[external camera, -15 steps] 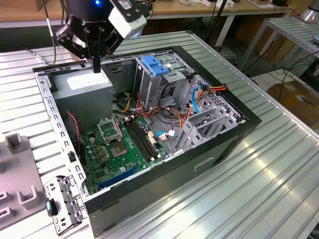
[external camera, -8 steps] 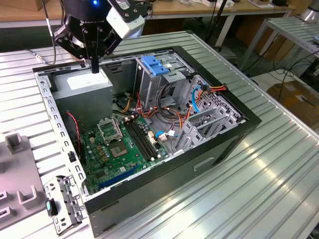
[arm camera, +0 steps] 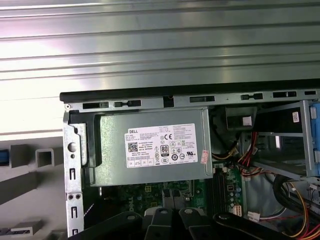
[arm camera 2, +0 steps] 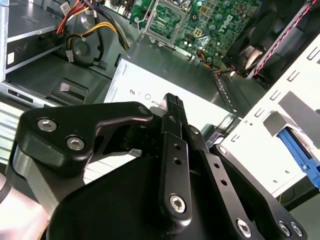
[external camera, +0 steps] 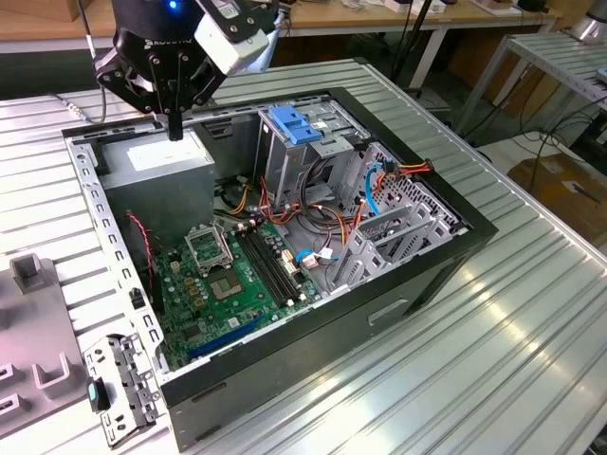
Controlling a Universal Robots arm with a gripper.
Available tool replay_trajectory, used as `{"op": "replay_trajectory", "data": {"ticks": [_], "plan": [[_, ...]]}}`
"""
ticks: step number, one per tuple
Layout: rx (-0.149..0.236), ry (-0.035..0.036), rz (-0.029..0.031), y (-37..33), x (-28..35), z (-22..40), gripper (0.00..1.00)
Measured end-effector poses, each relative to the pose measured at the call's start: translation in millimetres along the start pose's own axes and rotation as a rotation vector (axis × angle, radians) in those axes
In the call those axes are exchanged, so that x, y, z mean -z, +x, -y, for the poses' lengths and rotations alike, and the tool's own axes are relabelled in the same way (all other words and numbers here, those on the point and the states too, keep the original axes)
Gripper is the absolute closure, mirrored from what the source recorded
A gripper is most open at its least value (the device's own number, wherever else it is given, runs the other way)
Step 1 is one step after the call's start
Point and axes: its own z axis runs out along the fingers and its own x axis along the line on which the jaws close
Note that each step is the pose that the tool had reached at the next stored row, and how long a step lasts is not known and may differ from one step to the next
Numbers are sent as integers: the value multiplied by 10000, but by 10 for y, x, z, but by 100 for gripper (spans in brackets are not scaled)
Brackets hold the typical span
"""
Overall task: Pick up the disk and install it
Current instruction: 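Reach for the disk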
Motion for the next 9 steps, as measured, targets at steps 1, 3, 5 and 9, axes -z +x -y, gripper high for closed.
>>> {"op": "replay_trajectory", "data": {"ticks": [1, 3, 5, 9], "plan": [[1, 0, -1, 4, 0, 1, 89], [1, 1, -4, 17, 1, 1, 89], [0, 1, -7, 27, 1, 2, 89], [0, 0, -13, 52, 1, 4, 89]]}}
